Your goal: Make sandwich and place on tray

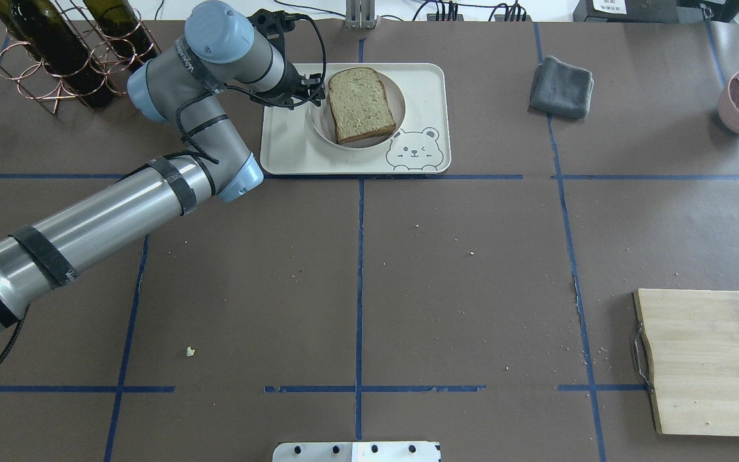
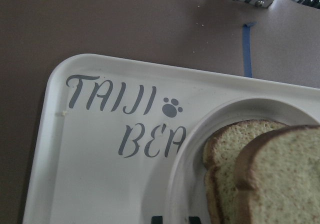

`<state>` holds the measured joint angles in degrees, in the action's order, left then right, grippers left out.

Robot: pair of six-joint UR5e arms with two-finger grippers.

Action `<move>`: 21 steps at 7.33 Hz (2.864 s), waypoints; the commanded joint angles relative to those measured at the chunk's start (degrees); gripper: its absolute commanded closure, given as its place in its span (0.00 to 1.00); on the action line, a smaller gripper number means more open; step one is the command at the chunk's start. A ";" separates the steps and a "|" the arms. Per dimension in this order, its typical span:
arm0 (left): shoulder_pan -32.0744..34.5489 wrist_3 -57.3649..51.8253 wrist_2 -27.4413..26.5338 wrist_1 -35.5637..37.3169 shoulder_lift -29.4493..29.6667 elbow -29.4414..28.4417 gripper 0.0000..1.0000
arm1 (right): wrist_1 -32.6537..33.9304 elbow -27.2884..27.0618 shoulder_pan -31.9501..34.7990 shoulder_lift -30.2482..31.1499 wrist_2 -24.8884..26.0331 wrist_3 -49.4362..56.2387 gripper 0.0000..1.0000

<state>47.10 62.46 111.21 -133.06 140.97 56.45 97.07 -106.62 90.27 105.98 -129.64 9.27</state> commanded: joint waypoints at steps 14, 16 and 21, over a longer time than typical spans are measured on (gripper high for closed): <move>42.02 -61.76 20.19 44.28 -64.77 49.54 0.00 | -0.12 -0.08 0.09 -0.95 -0.09 -0.21 0.00; 42.02 -61.41 19.75 44.38 -64.51 50.15 0.00 | -0.12 -0.25 1.32 -0.86 0.00 -0.04 0.00; 42.02 -61.67 19.66 44.02 -64.24 50.78 0.00 | -0.12 -0.34 1.32 -0.86 0.00 -0.30 0.00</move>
<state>89.09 0.80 130.94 -89.10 76.87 107.31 96.94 -106.96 91.58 105.12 -129.64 9.06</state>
